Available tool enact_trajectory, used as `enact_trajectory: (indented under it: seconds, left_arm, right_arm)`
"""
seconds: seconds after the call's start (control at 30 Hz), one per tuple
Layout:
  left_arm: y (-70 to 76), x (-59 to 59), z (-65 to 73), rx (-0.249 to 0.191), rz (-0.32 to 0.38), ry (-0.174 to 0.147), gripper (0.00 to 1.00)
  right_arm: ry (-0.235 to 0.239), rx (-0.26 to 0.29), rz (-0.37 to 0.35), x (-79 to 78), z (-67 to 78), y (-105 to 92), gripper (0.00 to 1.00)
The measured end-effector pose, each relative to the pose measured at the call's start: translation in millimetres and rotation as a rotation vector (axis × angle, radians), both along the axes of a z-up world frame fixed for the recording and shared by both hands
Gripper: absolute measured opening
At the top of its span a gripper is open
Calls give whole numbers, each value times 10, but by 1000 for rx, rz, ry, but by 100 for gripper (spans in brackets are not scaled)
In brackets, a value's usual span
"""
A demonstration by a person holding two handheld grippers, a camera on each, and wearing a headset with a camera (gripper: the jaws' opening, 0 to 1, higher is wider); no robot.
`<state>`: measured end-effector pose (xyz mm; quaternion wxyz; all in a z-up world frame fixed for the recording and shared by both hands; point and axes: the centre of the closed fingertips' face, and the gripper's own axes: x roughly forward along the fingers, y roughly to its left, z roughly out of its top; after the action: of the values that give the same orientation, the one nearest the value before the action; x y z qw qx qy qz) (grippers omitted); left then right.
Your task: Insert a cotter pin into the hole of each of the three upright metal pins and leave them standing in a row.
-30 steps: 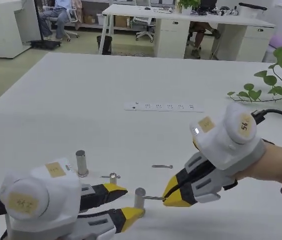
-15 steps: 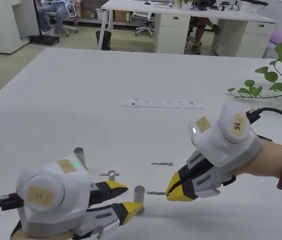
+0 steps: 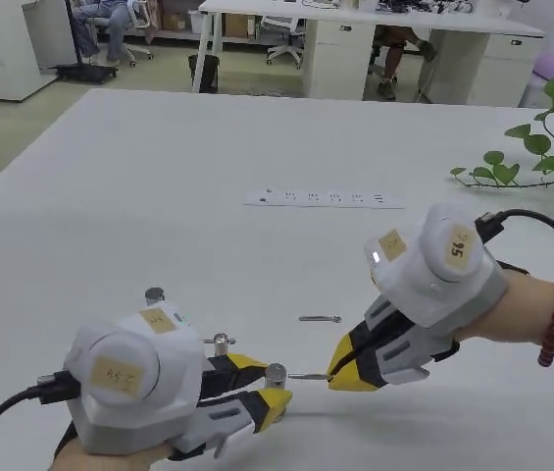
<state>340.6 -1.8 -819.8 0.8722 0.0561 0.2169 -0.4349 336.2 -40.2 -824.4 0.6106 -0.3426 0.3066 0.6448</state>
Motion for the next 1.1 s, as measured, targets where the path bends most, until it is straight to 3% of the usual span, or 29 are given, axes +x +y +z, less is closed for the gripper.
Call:
enact_trajectory:
  seconds: [0.4, 1.1]
  left_arm:
    - [5, 14, -44, 12, 2, 6, 12]
    - [-6, 16, -82, -37, 14, 35, 12]
  right_arm:
    - [-13, 5, 18, 13, 9, 53, 3]
    - [-29, 22, 26, -8, 27, 264, 3]
